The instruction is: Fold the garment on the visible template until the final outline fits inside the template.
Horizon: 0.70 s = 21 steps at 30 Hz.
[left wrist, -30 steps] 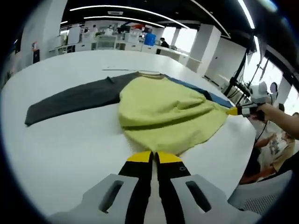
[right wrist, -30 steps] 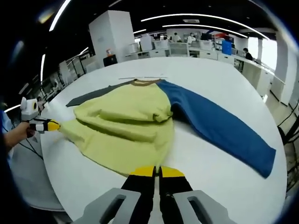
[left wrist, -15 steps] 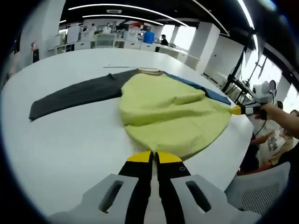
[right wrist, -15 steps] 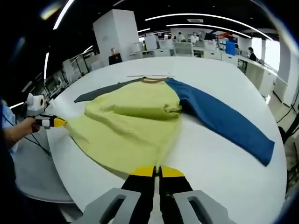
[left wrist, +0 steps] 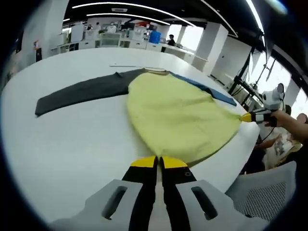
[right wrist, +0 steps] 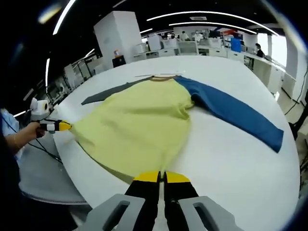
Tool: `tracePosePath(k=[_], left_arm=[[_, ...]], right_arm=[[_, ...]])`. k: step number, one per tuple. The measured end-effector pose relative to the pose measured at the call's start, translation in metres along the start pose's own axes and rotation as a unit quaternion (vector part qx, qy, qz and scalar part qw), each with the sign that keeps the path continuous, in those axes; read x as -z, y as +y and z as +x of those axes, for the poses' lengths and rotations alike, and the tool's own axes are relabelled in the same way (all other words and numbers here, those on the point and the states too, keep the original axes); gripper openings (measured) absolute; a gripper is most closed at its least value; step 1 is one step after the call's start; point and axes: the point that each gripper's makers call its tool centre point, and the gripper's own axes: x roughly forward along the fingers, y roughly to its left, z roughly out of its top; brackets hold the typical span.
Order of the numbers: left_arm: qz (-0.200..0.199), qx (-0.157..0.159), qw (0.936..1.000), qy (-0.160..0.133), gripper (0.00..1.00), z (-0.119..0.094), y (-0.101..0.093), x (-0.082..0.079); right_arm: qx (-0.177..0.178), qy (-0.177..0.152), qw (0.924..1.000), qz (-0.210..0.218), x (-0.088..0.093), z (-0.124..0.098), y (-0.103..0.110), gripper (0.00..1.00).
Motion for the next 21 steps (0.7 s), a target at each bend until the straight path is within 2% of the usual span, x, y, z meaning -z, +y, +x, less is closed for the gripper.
tracePosePath(k=[21], left_arm=[[-0.016,-0.007,0.9997,0.019,0.0,-0.001,0.002,0.022]], right_arm=[[0.007,0.014,0.9996,0.022,0.023,-0.003,0.003,0.0]])
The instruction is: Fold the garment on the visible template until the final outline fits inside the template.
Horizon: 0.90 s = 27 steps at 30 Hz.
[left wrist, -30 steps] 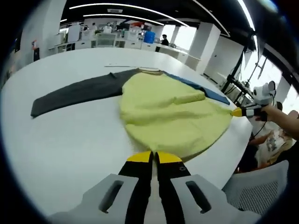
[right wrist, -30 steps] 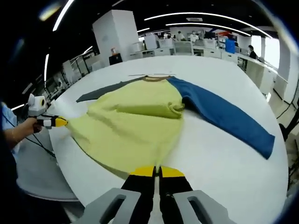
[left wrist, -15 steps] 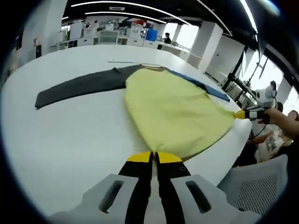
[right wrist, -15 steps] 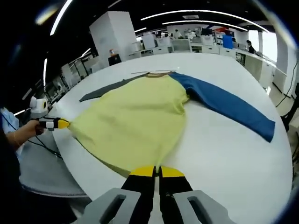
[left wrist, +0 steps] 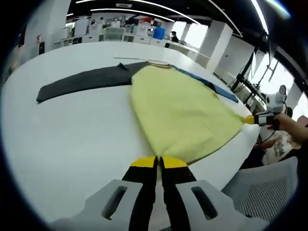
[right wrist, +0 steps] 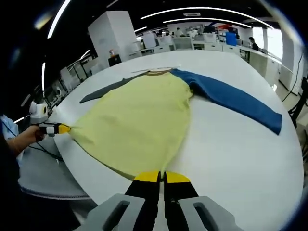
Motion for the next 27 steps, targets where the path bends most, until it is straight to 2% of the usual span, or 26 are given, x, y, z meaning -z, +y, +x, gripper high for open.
tracePosePath(k=[13,16,19,27], left_arm=[[0.02,-0.006,0.9998,0.004,0.02,-0.002,0.0,0.0],[0.024,-0.008,0.9997,-0.005,0.03,-0.003,0.002,-0.003],[0.03,-0.007,0.9994,-0.015,0.11,-0.005,0.002,-0.007],[0.043,0.005,0.9983,-0.038,0.32,-0.007,-0.002,-0.021]], right_arm=[[-0.003,0.002,1.0,-0.005,0.001,0.001,0.001,0.0],[-0.001,-0.001,1.0,-0.009,0.0,0.0,-0.001,0.06],[-0.003,-0.007,1.0,-0.003,-0.003,-0.002,-0.002,0.13],[0.001,-0.019,0.9996,-0.02,-0.014,-0.005,-0.004,0.48]])
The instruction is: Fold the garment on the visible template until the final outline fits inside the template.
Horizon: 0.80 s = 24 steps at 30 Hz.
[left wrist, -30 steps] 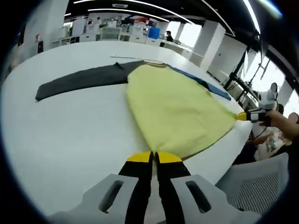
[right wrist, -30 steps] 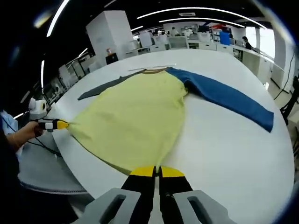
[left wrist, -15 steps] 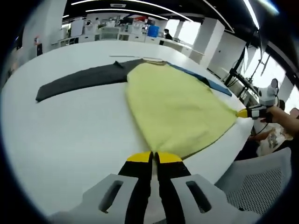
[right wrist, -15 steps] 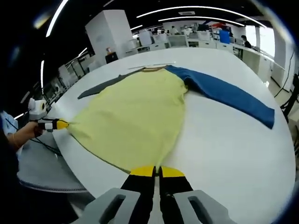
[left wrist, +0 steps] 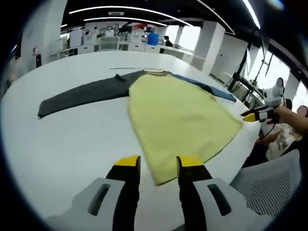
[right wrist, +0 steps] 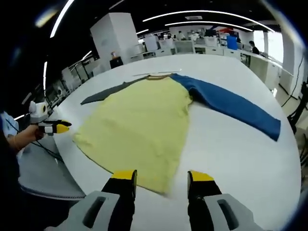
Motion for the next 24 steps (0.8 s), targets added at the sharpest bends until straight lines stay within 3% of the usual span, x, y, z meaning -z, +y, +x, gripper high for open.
tracePosePath(k=[11,24], left_arm=[[0.03,0.016,0.9988,-0.035,0.63,-0.003,-0.008,-0.023],[0.061,0.036,0.9948,-0.073,0.89,-0.007,-0.02,-0.048]], right_arm=[[0.011,-0.024,0.9996,-0.004,-0.023,-0.005,-0.017,0.8],[0.055,-0.054,0.9966,0.029,-0.053,-0.012,-0.082,0.94]])
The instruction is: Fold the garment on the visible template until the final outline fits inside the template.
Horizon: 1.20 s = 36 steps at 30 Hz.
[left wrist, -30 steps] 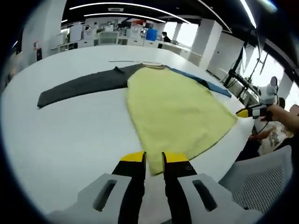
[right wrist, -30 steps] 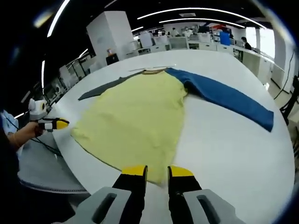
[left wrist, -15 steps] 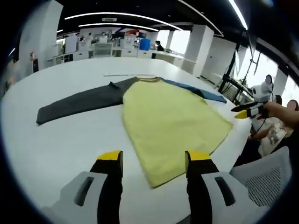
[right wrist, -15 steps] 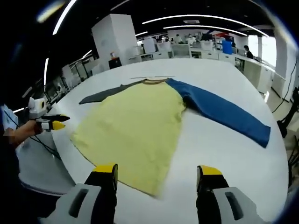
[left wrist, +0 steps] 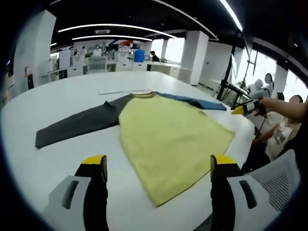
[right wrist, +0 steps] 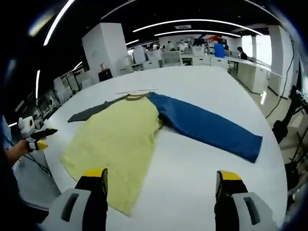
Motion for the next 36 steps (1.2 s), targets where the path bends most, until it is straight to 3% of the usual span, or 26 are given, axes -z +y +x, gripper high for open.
tracePosePath(k=[6,17,22,36], left_arm=[[0.007,0.007,0.9998,-0.017,0.99,0.0,-0.002,-0.009],[0.031,0.014,0.9989,-0.031,0.99,0.001,0.002,-0.02],[0.035,0.016,0.9987,-0.032,0.99,0.004,0.003,-0.024],[0.036,0.014,0.9987,-0.032,0.99,0.006,0.004,-0.022]], right_arm=[[0.03,-0.004,0.9995,0.011,-0.011,0.002,-0.037,0.94],[0.076,-0.014,0.9961,0.043,-0.018,0.005,-0.096,0.89],[0.099,-0.015,0.9937,0.051,-0.016,0.008,-0.119,0.8],[0.149,0.014,0.9871,0.056,0.003,0.015,-0.152,0.47]])
